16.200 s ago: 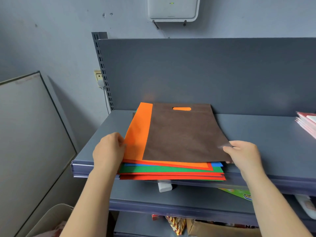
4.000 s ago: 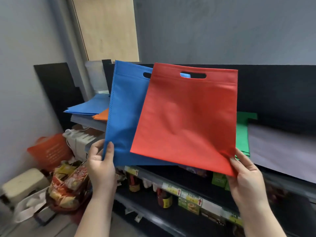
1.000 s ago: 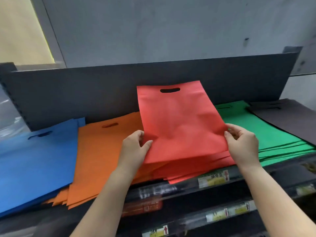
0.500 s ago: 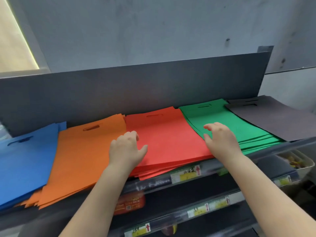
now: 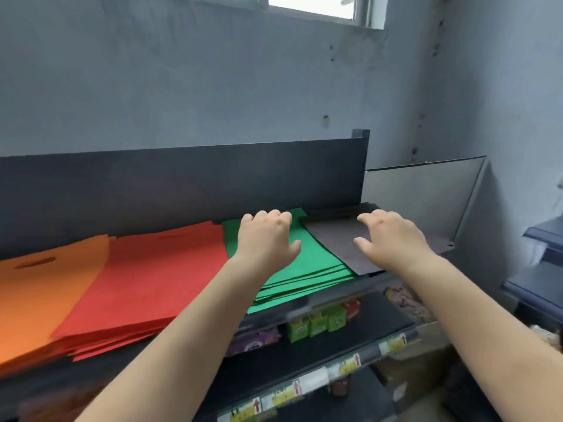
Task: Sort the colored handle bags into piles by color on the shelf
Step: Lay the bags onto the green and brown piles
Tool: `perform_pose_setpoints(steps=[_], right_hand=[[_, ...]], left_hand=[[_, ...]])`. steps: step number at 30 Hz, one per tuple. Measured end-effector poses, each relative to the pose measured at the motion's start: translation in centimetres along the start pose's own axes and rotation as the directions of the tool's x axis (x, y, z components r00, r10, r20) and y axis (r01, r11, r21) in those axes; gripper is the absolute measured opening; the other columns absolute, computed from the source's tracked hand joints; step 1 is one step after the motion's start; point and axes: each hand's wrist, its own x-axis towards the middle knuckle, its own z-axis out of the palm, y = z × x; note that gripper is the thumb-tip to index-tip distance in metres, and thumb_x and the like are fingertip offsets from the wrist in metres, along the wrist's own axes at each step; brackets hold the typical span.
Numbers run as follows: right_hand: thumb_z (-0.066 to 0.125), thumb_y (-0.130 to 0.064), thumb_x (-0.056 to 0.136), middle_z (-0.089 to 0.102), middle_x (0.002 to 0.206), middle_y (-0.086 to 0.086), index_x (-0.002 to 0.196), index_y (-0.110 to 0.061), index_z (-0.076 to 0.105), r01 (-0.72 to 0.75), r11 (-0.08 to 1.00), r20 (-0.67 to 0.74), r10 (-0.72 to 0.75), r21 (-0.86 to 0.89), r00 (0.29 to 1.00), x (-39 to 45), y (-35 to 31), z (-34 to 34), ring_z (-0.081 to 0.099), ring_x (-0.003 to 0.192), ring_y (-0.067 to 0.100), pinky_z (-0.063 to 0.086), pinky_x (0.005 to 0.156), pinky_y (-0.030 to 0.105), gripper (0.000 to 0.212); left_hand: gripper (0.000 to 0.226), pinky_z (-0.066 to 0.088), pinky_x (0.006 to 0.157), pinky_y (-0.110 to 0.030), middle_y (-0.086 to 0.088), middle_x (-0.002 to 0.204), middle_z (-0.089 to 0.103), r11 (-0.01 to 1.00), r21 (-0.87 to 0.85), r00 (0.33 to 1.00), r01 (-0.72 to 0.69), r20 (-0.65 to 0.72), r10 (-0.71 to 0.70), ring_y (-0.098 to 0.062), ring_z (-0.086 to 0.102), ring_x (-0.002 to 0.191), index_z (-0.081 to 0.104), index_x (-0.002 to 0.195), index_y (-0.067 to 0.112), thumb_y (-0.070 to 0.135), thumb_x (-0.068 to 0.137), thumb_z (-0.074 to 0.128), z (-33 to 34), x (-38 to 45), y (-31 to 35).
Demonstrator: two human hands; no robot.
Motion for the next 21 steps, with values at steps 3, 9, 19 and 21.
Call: perform_pose_setpoints(steps=[3, 9, 19, 21], right_hand=[[0.046, -0.038, 0.095, 0.052, 0.126, 0.005, 0.132, -0.016, 0.046, -0.083, 0.995, 0.019, 0.084, -0.048, 0.996, -1.0, 5.2, -0.8, 0.047, 0.118, 0.026, 0.040, 0.092, 0.036, 0.043], [0.045, -0.040, 0.096, 0.049, 0.133, 0.005, 0.135, -0.016, 0.043, -0.235, 0.962, 0.040, 0.242, -0.140, 0.969, -3.3, 15.0, -1.5, 0.045, 0.123, 0.027, 0.038, 0.098, 0.039, 0.047], [0.049, -0.045, 0.093, 0.049, 0.133, 0.004, 0.136, -0.019, 0.043, -0.479, 0.831, -0.016, 0.496, -0.282, 0.868, -5.5, 31.4, -1.9, 0.044, 0.124, 0.026, 0.037, 0.100, 0.039, 0.051], [0.049, -0.046, 0.092, 0.048, 0.133, 0.004, 0.135, -0.019, 0.043, -0.521, 0.794, -0.019, 0.543, -0.314, 0.839, -5.6, 34.6, -2.0, 0.044, 0.124, 0.026, 0.036, 0.100, 0.039, 0.051]], left_hand=[[0.044, 0.032, 0.090, -0.035, 0.000, 0.116, 0.057, 0.996, -0.038, 0.997, -0.081, 0.006, 0.082, -0.023, 0.050, 0.112, 0.052, 0.120, 0.019, 0.050, 0.088, 0.050, 0.7, 2.6, 5.4], [0.046, 0.032, 0.088, -0.035, -0.001, 0.118, 0.057, 0.958, -0.105, 0.960, -0.268, 0.048, 0.274, -0.024, 0.050, 0.112, 0.053, 0.121, 0.019, 0.050, 0.086, 0.051, 2.7, 7.7, 15.7], [0.050, 0.034, 0.092, -0.037, -0.003, 0.123, 0.056, 0.822, -0.245, 0.848, -0.515, -0.009, 0.529, -0.026, 0.049, 0.116, 0.050, 0.125, 0.018, 0.049, 0.086, 0.052, 6.7, 16.2, 34.7], [0.047, 0.034, 0.092, -0.038, -0.004, 0.122, 0.056, 0.786, -0.250, 0.816, -0.565, -0.030, 0.577, -0.027, 0.049, 0.115, 0.049, 0.123, 0.017, 0.047, 0.087, 0.052, 7.3, 18.0, 38.6]])
